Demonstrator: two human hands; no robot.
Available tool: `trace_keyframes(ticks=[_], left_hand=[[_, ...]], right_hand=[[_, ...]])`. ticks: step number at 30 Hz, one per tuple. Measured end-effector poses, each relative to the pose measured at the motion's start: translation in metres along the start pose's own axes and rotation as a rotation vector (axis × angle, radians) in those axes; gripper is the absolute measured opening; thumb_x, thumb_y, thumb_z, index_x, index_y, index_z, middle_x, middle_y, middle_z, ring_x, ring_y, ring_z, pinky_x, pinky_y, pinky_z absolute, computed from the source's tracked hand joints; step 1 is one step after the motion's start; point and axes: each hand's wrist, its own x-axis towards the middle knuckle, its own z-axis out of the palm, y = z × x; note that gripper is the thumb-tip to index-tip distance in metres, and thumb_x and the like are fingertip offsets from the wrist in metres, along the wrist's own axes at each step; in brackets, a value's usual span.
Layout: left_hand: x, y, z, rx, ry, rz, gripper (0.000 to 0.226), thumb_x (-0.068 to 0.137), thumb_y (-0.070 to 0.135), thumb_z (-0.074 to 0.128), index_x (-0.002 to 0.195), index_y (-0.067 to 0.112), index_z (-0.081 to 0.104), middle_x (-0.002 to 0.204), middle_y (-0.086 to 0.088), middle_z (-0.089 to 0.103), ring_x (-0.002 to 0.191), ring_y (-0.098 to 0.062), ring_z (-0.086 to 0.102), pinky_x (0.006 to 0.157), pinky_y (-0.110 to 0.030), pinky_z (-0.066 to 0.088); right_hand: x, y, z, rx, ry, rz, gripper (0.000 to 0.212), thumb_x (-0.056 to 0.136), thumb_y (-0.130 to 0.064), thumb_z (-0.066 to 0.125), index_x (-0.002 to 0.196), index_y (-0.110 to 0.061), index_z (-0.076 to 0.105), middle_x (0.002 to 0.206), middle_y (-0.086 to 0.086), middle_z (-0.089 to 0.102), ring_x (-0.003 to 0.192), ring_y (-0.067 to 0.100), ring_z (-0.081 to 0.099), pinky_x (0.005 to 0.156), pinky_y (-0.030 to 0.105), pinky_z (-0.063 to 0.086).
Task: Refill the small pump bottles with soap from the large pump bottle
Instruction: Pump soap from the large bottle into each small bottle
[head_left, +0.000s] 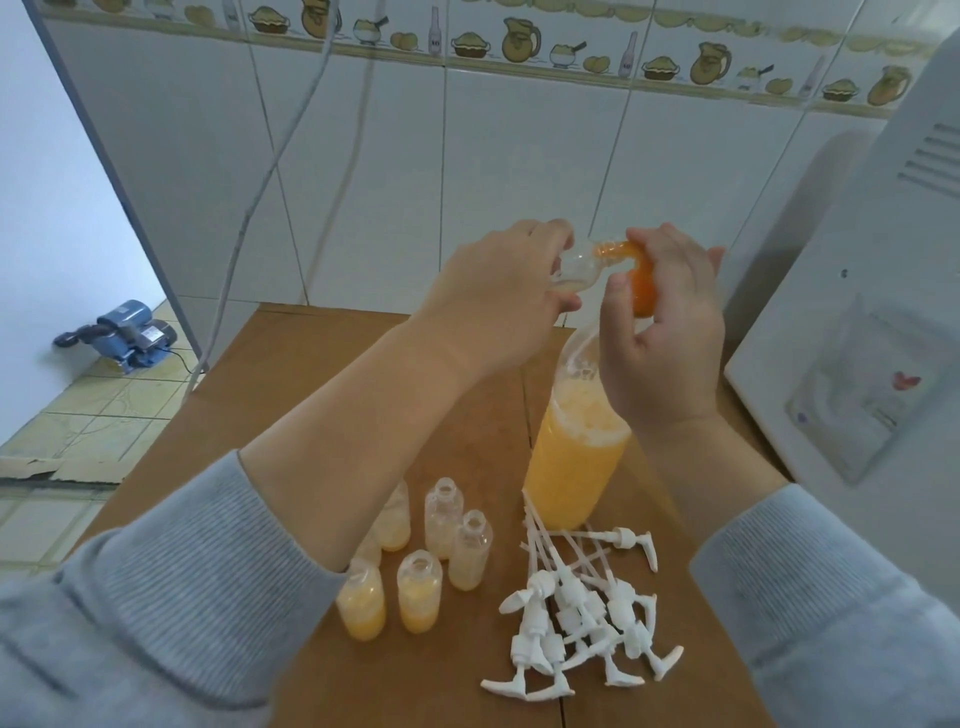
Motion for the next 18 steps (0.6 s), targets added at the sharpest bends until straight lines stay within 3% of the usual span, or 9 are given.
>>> trace_keyframes(ticks=[6,9,12,18], left_hand=[[0.003,0.005,-0.003,-0.052,0.046,0.024,0.039,0.089,0.032,0.061,0.124,0.017,0.05,0.113,0.004,0.058,0.096,-0.015,0.053,0.087,-0.032,0.045],[0.002,0.004,0.0,-0.055,0.063,0.028,0.038,0.089,0.031,0.061,0.123,0.017,0.051,0.111,0.005,0.058,0.093,-0.015,0.053,0.086,-0.033,0.047],[0.001,0.004,0.005,-0.048,0.041,0.016,0.038,0.089,0.031,0.061,0.122,0.017,0.051,0.112,0.003,0.059,0.097,-0.017,0.055,0.087,-0.034,0.048],[0.002,-0.001,-0.001,-0.042,0.021,-0.001,0.036,0.091,0.033,0.058,0.122,0.017,0.049,0.113,0.004,0.057,0.091,-0.015,0.051,0.082,-0.029,0.043]], right_hand=[[0.004,-0.002,-0.009,0.035,0.068,-0.019,0.038,0.094,-0.024,0.037,0.119,-0.003,0.057,0.117,0.01,0.059,0.118,0.016,0.047,0.109,0.053,0.029],[0.0,0.004,-0.001,0.015,0.119,-0.057,0.032,0.094,-0.017,0.041,0.115,0.0,0.058,0.112,0.013,0.061,0.113,0.016,0.049,0.108,0.053,0.031],[-0.003,0.01,0.005,0.004,0.132,-0.044,0.03,0.093,-0.013,0.043,0.114,0.001,0.059,0.11,0.014,0.062,0.111,0.017,0.051,0.115,0.045,0.025],[0.004,-0.001,-0.003,0.044,0.026,-0.018,0.035,0.094,-0.022,0.039,0.118,-0.004,0.056,0.114,0.01,0.059,0.114,0.017,0.051,0.114,0.046,0.024]])
